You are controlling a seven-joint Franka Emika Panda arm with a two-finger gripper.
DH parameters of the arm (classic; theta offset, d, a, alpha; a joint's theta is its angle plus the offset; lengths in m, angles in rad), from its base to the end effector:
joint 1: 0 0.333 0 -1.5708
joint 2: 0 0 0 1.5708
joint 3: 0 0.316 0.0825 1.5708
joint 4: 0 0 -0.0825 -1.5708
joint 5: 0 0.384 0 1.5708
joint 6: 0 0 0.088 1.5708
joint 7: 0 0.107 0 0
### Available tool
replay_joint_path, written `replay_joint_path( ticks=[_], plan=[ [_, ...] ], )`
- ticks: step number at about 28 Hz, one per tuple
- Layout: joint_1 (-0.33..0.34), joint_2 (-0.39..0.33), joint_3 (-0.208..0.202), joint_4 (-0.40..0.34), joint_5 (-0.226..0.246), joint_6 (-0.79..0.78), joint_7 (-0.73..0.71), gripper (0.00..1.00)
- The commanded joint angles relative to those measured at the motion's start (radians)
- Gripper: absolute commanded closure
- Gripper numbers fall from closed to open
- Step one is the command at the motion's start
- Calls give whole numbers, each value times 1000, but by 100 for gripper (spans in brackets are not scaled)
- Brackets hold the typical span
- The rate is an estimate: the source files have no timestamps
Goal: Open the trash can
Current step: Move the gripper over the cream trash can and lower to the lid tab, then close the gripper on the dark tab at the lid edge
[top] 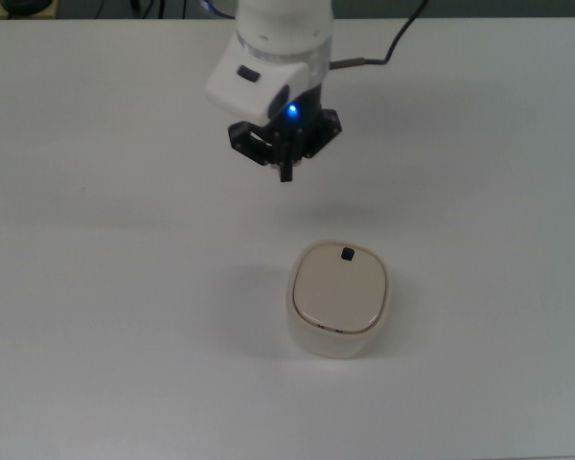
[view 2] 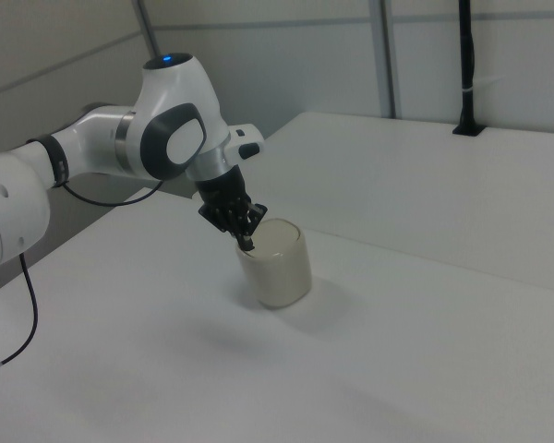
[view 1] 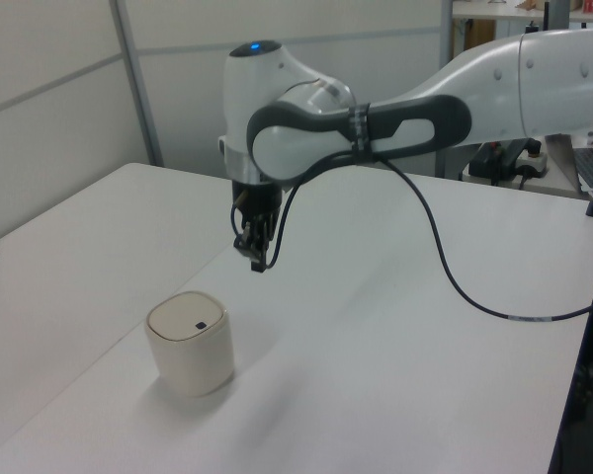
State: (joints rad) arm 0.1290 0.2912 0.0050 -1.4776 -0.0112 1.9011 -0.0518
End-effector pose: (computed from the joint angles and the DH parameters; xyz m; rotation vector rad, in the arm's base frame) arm 0.6580 0.0875 0.5229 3.1169 0.2945 0.2078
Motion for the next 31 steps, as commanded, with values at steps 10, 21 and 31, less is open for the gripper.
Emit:
replay_joint_path(
  ticks=[10,21,31],
  plan=[
    [64,144,4,140,11,142,148,100],
    [100,206,3,138,-9,250,165,100],
    [103,240,3,137,-18,302,190,100]
  ],
)
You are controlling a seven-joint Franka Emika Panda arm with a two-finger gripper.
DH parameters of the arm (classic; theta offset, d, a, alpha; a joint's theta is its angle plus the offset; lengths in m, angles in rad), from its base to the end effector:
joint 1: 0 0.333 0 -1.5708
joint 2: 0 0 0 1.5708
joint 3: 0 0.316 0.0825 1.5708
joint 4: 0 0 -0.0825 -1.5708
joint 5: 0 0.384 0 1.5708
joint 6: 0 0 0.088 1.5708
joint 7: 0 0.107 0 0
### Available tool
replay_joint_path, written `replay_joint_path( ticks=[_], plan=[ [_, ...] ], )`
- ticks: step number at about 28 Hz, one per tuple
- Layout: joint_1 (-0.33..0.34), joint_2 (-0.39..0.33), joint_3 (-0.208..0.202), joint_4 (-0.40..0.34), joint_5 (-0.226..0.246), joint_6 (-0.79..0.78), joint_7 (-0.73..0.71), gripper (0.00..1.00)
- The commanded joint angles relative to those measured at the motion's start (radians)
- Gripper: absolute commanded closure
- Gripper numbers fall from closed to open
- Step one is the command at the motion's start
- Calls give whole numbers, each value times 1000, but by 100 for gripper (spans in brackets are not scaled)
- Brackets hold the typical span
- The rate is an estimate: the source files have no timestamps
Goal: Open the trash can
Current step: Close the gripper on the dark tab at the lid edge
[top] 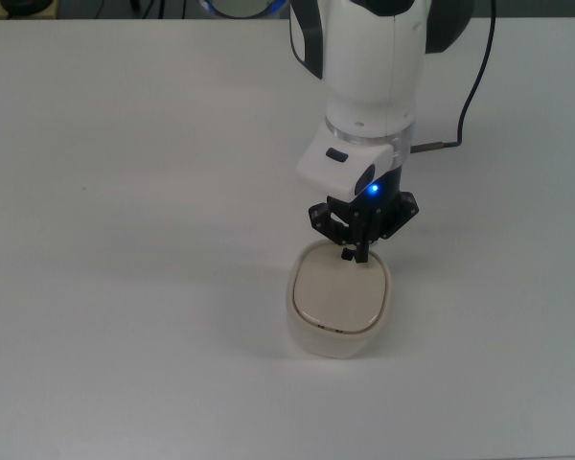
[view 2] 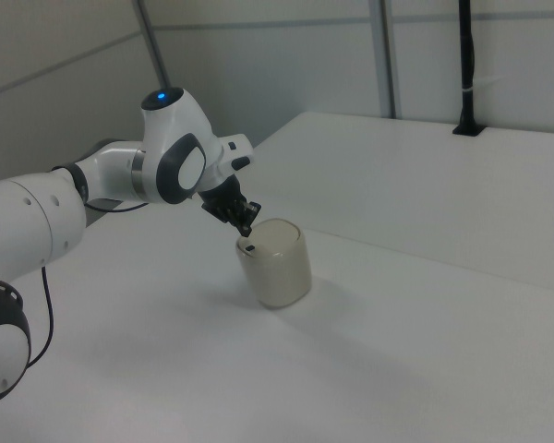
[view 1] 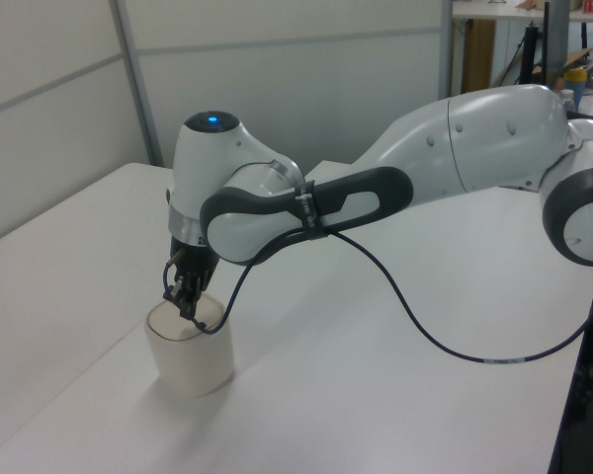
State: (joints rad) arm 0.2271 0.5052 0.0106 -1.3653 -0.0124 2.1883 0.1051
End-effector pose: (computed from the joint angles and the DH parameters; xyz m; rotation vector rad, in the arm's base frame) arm 0.7133 0.1707 0.4609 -3.0486 -0.2076 -0.4842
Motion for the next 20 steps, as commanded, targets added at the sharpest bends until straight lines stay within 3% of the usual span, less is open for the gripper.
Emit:
replay_joint_path(
  ticks=[1,9,16,20],
  plan=[
    [5,27,-3,25,-21,16,35,100],
    [8,42,-3,12,-32,14,39,100],
    [9,44,-3,6,-87,11,82,100],
    [21,42,-3,-6,-90,8,116,100]
  ],
)
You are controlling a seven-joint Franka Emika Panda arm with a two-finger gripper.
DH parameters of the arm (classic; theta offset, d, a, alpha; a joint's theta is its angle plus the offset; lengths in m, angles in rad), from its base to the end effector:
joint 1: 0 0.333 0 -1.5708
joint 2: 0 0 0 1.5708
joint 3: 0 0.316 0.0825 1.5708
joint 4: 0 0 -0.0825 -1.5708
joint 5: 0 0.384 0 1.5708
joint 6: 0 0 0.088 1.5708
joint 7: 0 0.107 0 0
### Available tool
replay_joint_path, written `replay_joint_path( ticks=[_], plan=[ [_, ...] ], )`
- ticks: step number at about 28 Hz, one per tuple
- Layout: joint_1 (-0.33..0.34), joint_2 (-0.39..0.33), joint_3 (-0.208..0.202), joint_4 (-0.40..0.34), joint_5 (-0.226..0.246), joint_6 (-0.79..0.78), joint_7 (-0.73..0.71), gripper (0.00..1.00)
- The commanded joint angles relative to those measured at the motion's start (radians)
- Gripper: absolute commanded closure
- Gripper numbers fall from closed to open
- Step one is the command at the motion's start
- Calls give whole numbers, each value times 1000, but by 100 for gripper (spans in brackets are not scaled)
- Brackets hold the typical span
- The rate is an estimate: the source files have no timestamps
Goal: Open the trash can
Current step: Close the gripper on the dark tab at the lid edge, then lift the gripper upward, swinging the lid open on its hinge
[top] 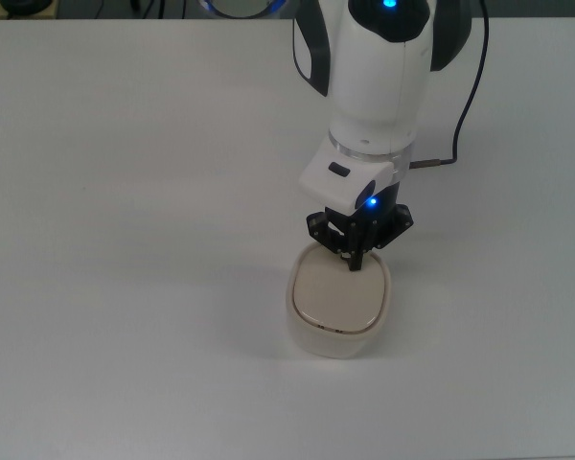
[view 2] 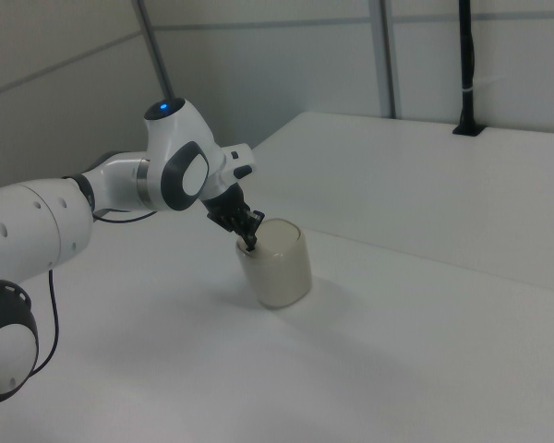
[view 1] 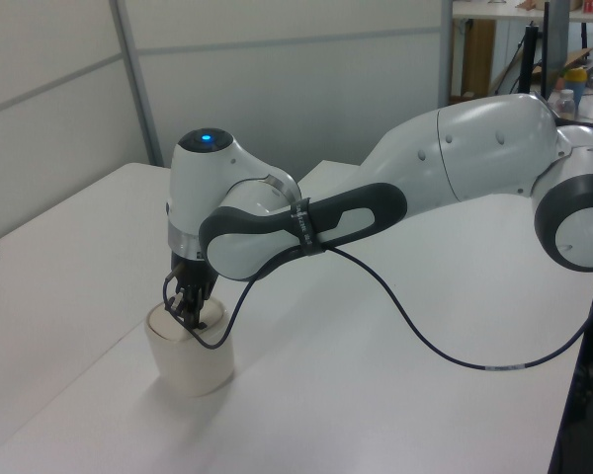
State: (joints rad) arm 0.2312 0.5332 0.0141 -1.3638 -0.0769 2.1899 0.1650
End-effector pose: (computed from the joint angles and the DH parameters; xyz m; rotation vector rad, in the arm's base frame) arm 0.7162 0.1741 0.4414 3.1006 0.1749 0.4683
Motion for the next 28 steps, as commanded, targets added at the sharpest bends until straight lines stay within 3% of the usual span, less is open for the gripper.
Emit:
replay_joint_path(
  ticks=[1,9,17,28],
  plan=[
    [17,14,-6,-8,-20,8,57,100],
    [13,-5,-9,6,-9,10,126,100],
    [7,-96,-19,20,45,7,157,100],
    [-16,-202,-22,15,74,-93,140,100]
  ],
)
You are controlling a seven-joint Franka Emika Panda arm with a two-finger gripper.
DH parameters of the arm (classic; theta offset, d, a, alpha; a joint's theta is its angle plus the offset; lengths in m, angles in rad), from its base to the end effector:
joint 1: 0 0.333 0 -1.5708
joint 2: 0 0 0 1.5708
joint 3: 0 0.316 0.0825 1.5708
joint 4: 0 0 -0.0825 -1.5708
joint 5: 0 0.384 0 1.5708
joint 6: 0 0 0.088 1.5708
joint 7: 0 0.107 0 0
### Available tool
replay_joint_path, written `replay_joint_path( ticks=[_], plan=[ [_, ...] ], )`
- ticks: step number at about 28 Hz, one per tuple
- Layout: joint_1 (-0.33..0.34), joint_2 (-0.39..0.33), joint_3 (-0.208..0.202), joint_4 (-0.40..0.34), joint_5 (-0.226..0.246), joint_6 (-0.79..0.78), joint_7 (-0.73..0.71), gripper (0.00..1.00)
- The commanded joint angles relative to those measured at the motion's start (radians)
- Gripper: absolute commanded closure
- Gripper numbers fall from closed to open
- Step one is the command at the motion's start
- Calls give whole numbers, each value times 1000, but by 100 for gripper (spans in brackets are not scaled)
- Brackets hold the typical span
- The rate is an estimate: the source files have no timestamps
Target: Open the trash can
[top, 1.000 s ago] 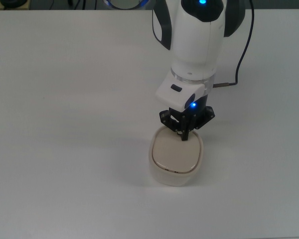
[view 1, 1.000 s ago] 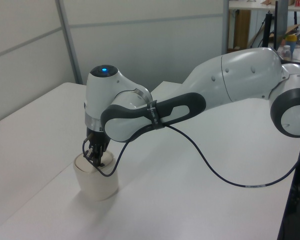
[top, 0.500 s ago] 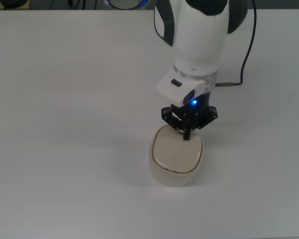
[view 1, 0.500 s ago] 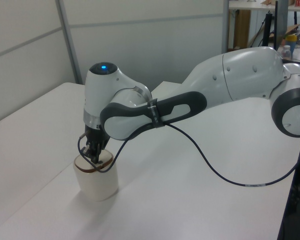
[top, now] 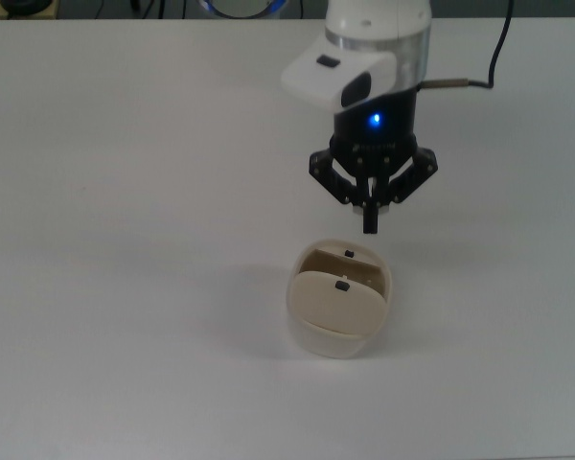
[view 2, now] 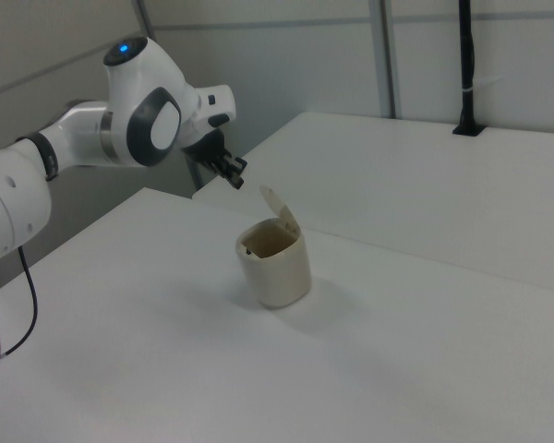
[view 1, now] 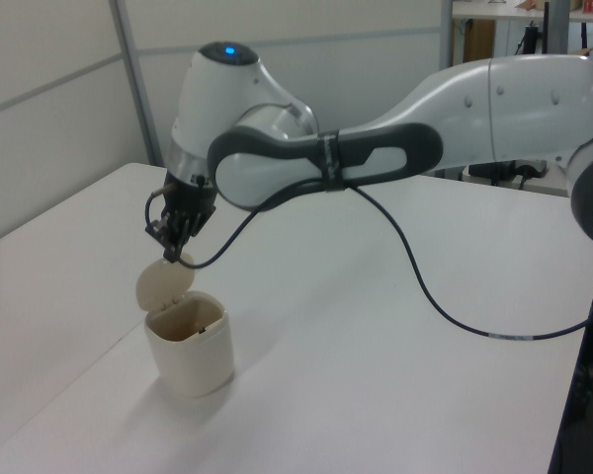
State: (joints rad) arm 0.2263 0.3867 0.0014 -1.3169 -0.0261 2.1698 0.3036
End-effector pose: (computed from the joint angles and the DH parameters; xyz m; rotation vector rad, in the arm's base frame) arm 0.6957 0.1600 0.5695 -2.9627 0.0986 -0.6886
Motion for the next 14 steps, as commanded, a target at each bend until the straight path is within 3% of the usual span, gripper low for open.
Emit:
replay_joint_path(
  ticks=[1,9,14],
  plan=[
    [-13,-64,-9,-31,23,-90,-7,100],
    [-27,-129,-21,-47,20,-352,-208,100],
    [-42,-149,-24,-56,18,-465,-222,100]
  ],
)
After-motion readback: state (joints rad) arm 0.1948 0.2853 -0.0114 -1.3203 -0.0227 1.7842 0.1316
